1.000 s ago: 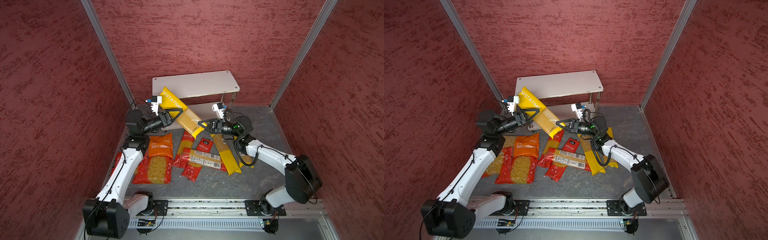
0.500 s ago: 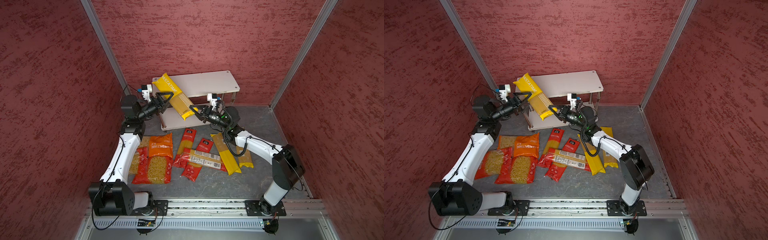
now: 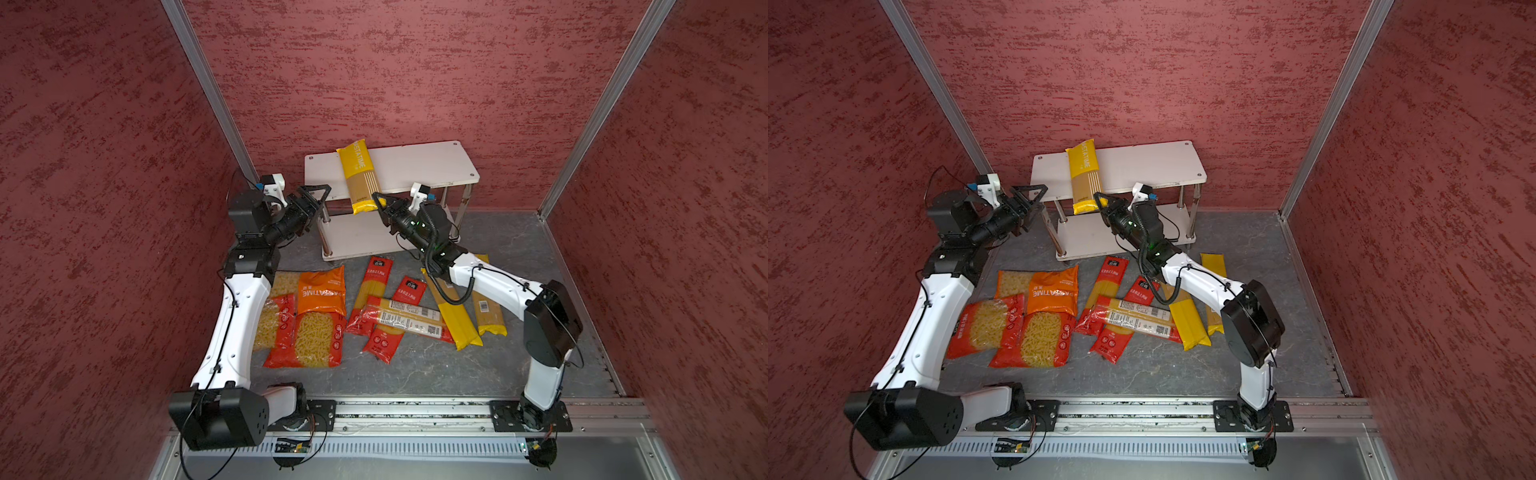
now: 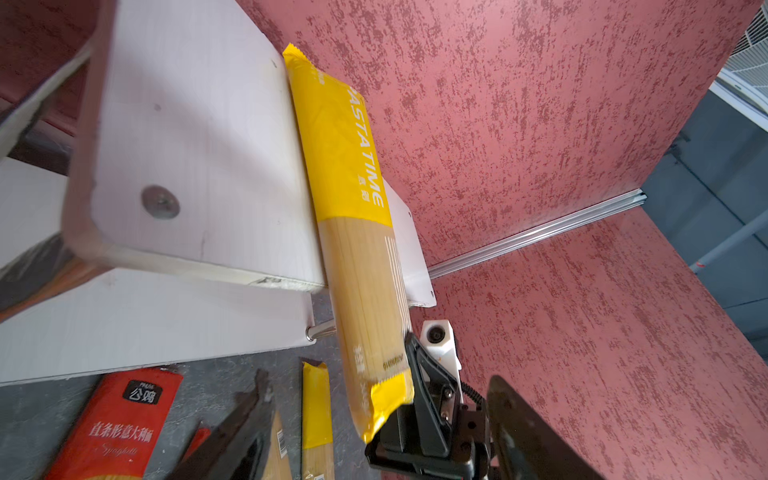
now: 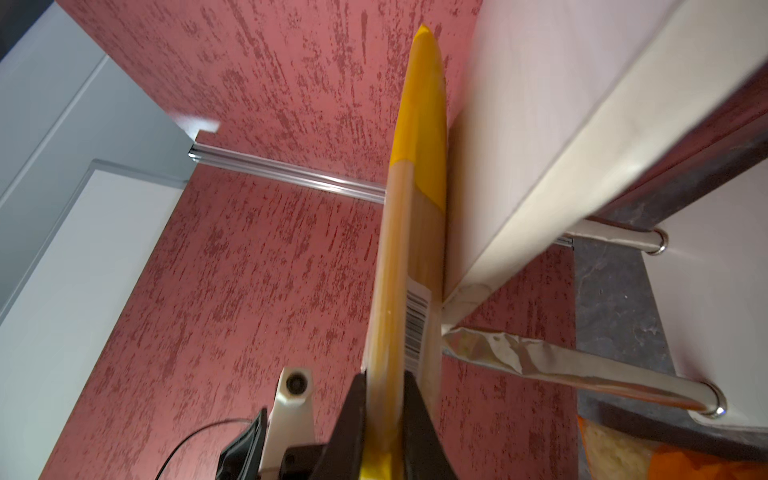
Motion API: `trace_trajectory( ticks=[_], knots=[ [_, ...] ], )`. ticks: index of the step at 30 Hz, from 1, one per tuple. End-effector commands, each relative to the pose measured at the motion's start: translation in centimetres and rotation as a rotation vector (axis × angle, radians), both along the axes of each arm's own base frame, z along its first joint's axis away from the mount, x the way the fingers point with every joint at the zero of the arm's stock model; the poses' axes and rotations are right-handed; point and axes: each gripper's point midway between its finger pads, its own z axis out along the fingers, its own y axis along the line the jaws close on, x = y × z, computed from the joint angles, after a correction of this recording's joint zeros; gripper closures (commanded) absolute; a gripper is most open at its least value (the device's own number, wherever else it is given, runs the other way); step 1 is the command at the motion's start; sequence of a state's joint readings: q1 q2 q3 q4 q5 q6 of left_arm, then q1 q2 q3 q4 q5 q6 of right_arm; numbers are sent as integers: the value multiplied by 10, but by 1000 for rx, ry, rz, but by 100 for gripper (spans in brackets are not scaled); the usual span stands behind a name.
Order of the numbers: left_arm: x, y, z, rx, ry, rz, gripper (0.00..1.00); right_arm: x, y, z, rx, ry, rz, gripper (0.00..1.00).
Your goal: Place and organize the pasta boxes and bags onto the shelf
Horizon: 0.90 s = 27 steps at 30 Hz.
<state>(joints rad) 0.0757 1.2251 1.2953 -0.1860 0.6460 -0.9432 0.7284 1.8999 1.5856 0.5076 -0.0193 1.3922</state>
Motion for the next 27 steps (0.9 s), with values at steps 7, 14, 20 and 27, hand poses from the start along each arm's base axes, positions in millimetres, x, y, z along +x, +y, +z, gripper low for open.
trace_trajectory(
  ticks=[7,14,20,27],
  knots=[
    [-27,5,12,58,-32,11,20,23,28,55,141,7,-84,100],
    [-30,4,25,81,-47,-5,20,7,74,68,38,6,13,100],
    [-29,23,12,81,-20,39,18,5,81,36,-19,29,124,100],
    [-21,43,-13,43,21,74,19,10,73,27,-6,52,130,100]
  ],
)
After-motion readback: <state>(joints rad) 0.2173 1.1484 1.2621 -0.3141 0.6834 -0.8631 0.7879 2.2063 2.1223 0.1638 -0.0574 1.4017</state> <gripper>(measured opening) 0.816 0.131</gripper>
